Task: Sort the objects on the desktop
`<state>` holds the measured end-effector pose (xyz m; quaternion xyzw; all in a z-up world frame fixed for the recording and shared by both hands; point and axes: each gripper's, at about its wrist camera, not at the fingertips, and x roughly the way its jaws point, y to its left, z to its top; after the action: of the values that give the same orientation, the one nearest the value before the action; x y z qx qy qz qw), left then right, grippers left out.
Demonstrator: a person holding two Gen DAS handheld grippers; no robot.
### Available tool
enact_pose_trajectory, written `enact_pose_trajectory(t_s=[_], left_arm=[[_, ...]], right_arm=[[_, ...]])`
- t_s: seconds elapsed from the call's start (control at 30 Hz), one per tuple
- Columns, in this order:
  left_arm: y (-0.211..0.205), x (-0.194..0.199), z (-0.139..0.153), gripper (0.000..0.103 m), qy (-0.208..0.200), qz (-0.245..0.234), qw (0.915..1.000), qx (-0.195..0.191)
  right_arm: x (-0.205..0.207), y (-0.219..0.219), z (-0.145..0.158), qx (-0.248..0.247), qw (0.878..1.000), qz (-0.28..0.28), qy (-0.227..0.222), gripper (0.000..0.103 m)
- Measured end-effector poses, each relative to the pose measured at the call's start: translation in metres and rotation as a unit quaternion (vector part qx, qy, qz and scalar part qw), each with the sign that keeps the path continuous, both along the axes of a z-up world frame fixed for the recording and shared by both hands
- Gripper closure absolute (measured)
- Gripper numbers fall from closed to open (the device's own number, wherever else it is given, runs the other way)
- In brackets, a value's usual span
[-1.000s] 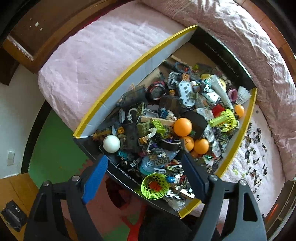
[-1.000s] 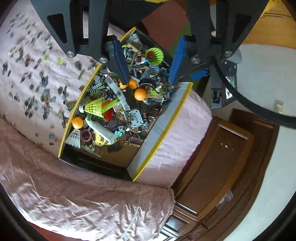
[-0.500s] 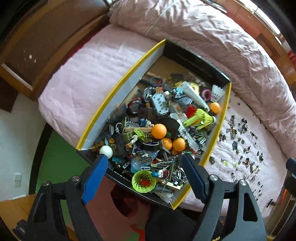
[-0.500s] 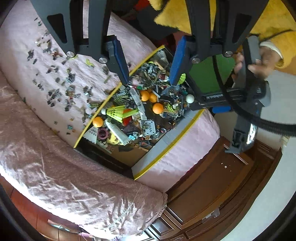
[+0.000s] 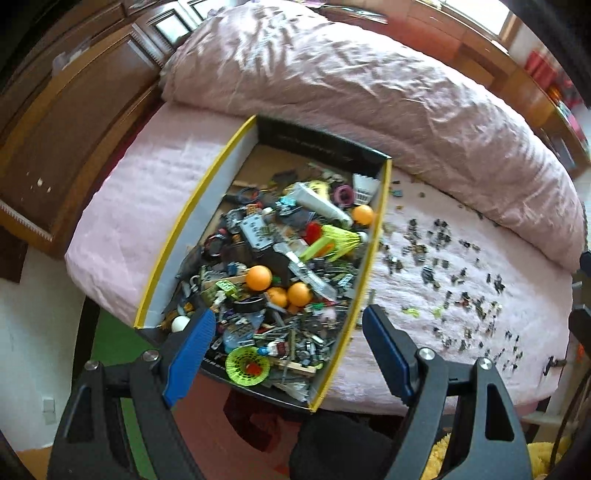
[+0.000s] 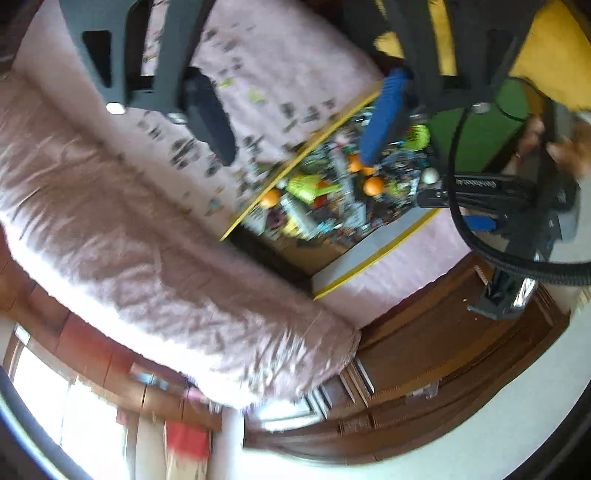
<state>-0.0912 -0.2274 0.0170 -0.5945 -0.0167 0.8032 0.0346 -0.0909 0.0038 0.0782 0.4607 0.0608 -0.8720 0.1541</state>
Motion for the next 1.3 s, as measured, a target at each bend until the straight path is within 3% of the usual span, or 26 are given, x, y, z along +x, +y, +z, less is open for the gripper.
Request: enact_pose_trajectory(t_s=[0.1,0.37,0.63,0.97,1.3], left_arm=[[0.020,0.002,0.002,0.020,-0.001,-0.015,0.9999,-0.001],[0.068,0.010,-0.002,0.020,-0.019,-0.044,0.9988,-0.009],[0.124,0.016,0.000,0.020,-0.022,-0.054,0.9982,-0.015],[0.186,0.045,0.009,0.020,0.013,-0.003,0.9999,-0.003],[0.234,0.068,0.006,0.020,0.003,0.019,0.9998,-0.007]], right_arm=[[0.010,0.013,-0.001,0.004,1.000,-0.009,0.004,0.025],[0.026,0.075,-0.030,-0.026,0.992,-0.090,-0.081,0.025],[0.053,0.142,-0.043,-0.039,0.983,-0.147,-0.103,0.025],[0.079,0.195,-0.063,-0.021,0.986,-0.119,-0.110,0.025],[0.101,0.233,-0.092,-0.028,0.984,-0.103,-0.146,0.025]])
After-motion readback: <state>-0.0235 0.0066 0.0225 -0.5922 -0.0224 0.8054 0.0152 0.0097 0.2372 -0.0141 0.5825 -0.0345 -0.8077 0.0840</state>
